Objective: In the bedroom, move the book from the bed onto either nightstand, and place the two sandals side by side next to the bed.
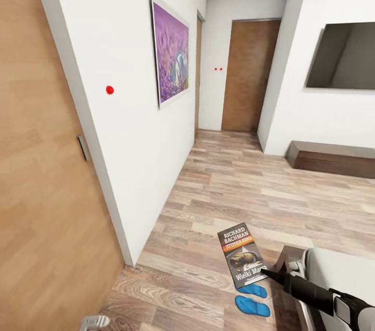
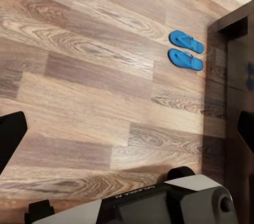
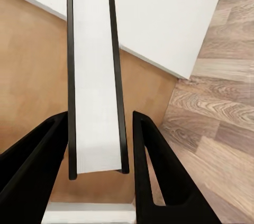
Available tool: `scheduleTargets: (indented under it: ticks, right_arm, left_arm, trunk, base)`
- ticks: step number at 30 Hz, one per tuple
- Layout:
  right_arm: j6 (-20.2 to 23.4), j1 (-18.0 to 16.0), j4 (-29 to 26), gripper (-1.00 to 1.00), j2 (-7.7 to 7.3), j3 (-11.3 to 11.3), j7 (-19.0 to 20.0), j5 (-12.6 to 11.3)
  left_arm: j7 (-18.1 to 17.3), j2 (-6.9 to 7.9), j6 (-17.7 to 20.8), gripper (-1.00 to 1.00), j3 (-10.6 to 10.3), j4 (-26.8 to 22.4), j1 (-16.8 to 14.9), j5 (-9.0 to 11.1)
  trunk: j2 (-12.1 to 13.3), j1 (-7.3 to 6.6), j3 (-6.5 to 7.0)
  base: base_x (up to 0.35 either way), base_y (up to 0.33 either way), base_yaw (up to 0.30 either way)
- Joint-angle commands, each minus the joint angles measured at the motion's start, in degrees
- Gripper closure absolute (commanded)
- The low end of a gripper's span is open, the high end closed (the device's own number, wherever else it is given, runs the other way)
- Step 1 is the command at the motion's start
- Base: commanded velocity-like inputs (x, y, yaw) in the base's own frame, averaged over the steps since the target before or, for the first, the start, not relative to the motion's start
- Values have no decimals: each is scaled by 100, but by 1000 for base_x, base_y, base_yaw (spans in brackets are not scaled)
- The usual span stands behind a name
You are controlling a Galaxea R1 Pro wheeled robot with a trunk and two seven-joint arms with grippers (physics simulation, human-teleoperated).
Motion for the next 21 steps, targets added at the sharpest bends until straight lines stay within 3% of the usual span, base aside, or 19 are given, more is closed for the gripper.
scheduleTargets:
  ticks: [1, 7, 21]
  right_arm:
    - [56, -9, 13, 100, 3, 12, 31, -59]
    - [57, -9, 13, 100, 1, 12, 33, -59]
    - [57, -9, 13, 100, 1, 12, 33, -59]
  left_arm:
    - [-6, 1, -36, -100, 40, 6, -7, -61]
    - [-6, 1, -36, -100, 40, 6, -7, -62]
    - [-6, 1, -36, -100, 40, 6, -7, -62]
  trunk:
    - [-14, 4, -13]
    - [-14, 4, -13]
    - [-14, 4, -13]
  base:
    - [0, 0, 290]
    - [73, 0, 152]
    - [300, 26, 6]
